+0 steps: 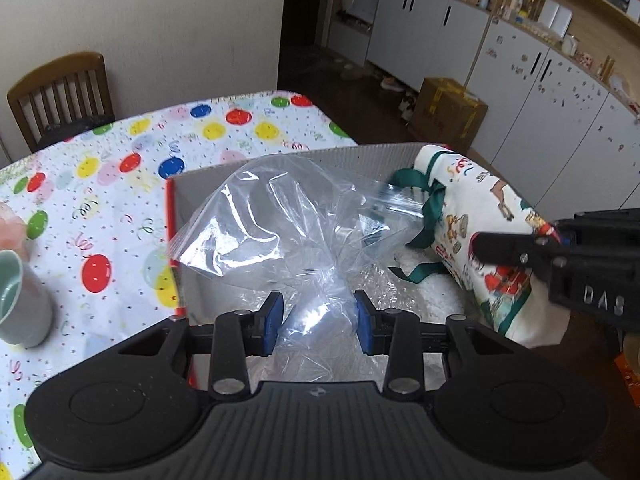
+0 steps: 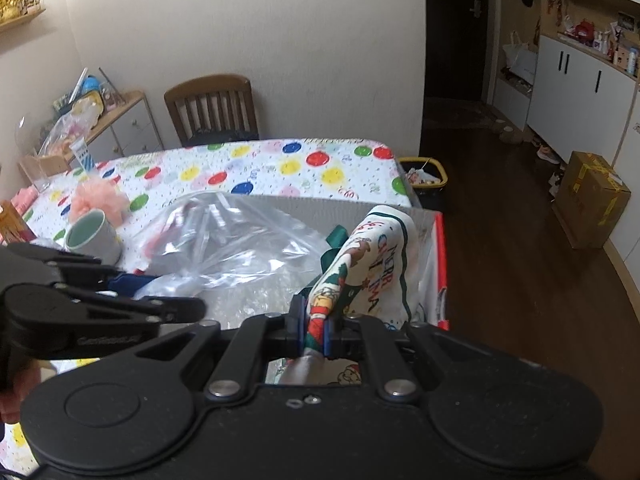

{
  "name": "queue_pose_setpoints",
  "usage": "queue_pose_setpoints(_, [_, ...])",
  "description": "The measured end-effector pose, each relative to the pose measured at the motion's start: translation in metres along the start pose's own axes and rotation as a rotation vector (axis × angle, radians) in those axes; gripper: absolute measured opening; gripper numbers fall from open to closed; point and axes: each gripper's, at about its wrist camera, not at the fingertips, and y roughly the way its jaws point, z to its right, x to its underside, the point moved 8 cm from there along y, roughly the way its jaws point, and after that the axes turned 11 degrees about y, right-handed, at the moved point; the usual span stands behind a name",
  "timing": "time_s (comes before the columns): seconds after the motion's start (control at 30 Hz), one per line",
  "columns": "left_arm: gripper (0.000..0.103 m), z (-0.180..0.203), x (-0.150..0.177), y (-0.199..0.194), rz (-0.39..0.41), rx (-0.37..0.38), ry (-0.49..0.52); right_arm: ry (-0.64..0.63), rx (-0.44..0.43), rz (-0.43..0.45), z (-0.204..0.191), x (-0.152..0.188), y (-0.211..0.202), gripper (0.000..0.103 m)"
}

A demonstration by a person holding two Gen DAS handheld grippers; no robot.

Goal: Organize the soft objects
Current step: 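Lift and carry the zip bag and Christmas pouch into the red box, then open both tools to drop the zip bag and pouch in the box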

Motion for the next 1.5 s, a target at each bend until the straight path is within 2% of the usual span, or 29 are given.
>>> queue_pose_setpoints(0.63, [0.037,0.002,0.002,0.068,-0.156,0.008,-0.053,0.012,-0.051,-0.092,0.0,0.01,0.044,0.008])
queue_pose_setpoints(1.03, [0.038,-0.001,0.008,0.083,-0.225,0.022,-0.065,0.026,-0.085,-0.142,0.0,0.021,0.053,0.008])
queue_pose_setpoints(1.13, [0.038,0.0,0.009,0.083,-0.23,0.024,-0.065,0.023,-0.099,-0.155,0.0,0.022,0.053,0.012])
queue_pose_setpoints(1.23, [0.043,0.0,0.009,0.084,-0.243,0.03,-0.075,0.019,-0.113,-0.166,0.001,0.025,0.051,0.018])
queue_pose_setpoints(1.33, [0.055,-0.002,0.009,0.085,-0.249,0.041,-0.089,0.018,-0.118,-0.178,0.003,0.025,0.05,0.021])
queue_pose_setpoints(1.37, [0.056,-0.003,0.008,0.085,-0.249,0.042,-0.096,0.018,-0.124,-0.179,0.003,0.026,0.048,0.023])
queue_pose_setpoints(1.5, [0.057,-0.006,0.006,0.081,-0.234,0.059,-0.124,0.003,-0.123,-0.164,0.005,0.025,0.041,0.038])
